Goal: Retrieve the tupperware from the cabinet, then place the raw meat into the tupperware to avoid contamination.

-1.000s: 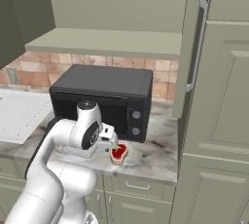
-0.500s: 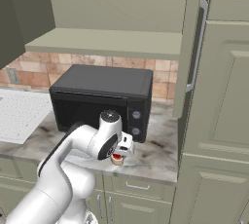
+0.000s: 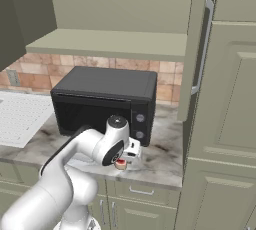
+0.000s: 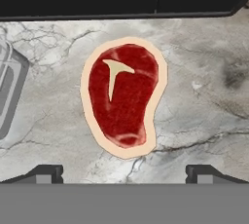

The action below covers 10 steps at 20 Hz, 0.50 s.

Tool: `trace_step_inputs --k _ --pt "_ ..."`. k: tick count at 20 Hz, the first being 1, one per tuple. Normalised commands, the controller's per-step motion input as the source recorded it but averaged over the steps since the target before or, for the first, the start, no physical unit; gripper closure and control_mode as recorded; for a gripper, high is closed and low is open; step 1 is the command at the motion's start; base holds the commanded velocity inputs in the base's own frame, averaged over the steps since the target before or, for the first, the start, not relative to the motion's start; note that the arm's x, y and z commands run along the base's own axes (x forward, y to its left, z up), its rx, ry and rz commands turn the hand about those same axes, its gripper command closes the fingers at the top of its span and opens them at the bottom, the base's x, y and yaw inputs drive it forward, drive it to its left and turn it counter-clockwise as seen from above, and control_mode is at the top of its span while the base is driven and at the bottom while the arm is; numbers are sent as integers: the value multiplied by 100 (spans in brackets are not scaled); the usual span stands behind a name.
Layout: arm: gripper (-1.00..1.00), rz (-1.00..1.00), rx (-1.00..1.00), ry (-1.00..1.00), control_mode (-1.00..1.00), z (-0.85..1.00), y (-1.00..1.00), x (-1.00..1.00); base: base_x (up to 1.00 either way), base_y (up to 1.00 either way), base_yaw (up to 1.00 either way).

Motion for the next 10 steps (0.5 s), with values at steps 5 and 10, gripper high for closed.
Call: trace_step_inputs --k 5,10 --pt "-100 -1 -6 1 -100 -14 -4 5 0 0 0" --pt "-100 0 -1 1 -100 -7 0 0 0 0 0"
